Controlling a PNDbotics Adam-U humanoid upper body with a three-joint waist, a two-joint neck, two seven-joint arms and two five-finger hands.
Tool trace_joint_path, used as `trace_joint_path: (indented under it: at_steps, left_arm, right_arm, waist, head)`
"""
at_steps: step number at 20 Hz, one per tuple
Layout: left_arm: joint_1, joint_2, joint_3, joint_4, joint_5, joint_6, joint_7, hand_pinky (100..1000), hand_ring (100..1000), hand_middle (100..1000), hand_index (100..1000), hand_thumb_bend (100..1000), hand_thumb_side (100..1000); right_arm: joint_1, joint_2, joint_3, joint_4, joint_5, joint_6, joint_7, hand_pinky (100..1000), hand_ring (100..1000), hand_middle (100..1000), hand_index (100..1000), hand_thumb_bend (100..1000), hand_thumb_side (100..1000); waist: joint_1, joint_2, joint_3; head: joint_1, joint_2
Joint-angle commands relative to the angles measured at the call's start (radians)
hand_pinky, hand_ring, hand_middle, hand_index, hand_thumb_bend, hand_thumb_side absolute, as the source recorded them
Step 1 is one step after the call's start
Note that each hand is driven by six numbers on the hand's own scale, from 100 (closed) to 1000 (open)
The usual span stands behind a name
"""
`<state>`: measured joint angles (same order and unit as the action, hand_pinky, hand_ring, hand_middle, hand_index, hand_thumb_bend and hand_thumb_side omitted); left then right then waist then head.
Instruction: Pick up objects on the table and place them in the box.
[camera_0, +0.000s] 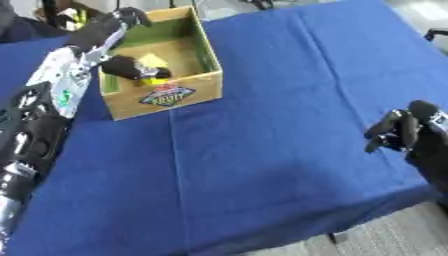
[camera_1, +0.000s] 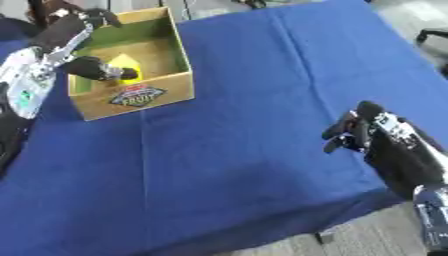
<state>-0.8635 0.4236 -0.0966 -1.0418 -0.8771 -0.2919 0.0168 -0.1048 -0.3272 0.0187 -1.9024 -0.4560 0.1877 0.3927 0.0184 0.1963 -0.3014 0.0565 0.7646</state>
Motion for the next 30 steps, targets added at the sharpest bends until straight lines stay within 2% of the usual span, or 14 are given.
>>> trace_joint_path:
  at_steps: [1, 2, 5, 8, 12, 16, 19, 22, 30]
  left_arm:
    - [0.013, 0.046, 0.006, -0.13, 0.12, 0.02, 0.04, 822, 808, 807, 808, 780, 758]
    - [0.03, 0.054, 0.009, -0.181, 0.172, 0.03, 0.052, 787, 775, 783, 787, 691, 742]
    - [0.101, 0.089, 0.021, -0.345, 0.354, 0.068, 0.077, 761, 752, 765, 767, 633, 728]
    - [0.197, 0.124, 0.049, -0.489, 0.535, 0.109, 0.101, 733, 722, 740, 741, 521, 734]
    - [0.349, 0.143, 0.105, -0.646, 0.737, 0.159, 0.154, 701, 689, 712, 710, 442, 795]
    - [0.487, 0.138, 0.145, -0.741, 0.902, 0.193, 0.181, 686, 673, 702, 704, 410, 839]
    - [0.58, 0.105, 0.167, -0.784, 0.986, 0.209, 0.192, 675, 662, 695, 707, 314, 932]
    - [0.65, 0.062, 0.178, -0.806, 1.025, 0.216, 0.194, 676, 663, 696, 702, 296, 961]
    - [0.731, -0.062, 0.186, -0.8, 1.021, 0.216, 0.124, 664, 649, 672, 690, 259, 995]
  right_arm:
    - [-0.001, -0.013, -0.011, -0.012, -0.01, -0.001, -0.007, 541, 616, 485, 357, 100, 613]
    - [0.001, -0.014, -0.013, -0.011, -0.013, -0.001, -0.01, 541, 617, 485, 358, 100, 613]
    - [0.005, -0.016, -0.018, -0.008, -0.012, 0.0, -0.016, 540, 617, 485, 358, 100, 613]
    - [0.01, -0.019, -0.023, -0.006, -0.011, 0.0, -0.021, 540, 617, 484, 358, 100, 613]
    - [0.017, -0.025, -0.03, -0.006, -0.009, -0.005, -0.028, 540, 617, 484, 358, 100, 612]
    - [0.022, -0.027, -0.037, -0.004, -0.008, -0.007, -0.037, 538, 615, 482, 357, 100, 609]
    - [0.024, -0.029, -0.04, -0.003, -0.006, -0.007, -0.041, 539, 615, 482, 358, 100, 609]
    - [0.023, -0.032, -0.043, -0.003, -0.009, -0.009, -0.044, 539, 617, 482, 358, 100, 609]
    - [0.014, -0.029, -0.047, -0.003, -0.015, -0.009, -0.047, 545, 623, 487, 362, 100, 613]
  waist:
    - [-0.006, -0.021, 0.012]
    - [-0.006, -0.023, 0.022]
    - [-0.004, -0.031, 0.052]
    - [-0.005, -0.035, 0.087]
    - [-0.007, -0.039, 0.139]
    - [-0.005, -0.041, 0.187]
    - [-0.004, -0.042, 0.222]
    - [-0.003, -0.043, 0.249]
    - [0.001, -0.032, 0.278]
  head:
    - [-0.01, 0.005]
    - [-0.013, 0.005]
    - [-0.025, 0.005]
    - [-0.034, 0.005]
    - [-0.041, 0.005]
    - [-0.05, 0.005]
    - [-0.055, 0.005]
    - [-0.06, 0.005]
    - [-0.046, 0.005]
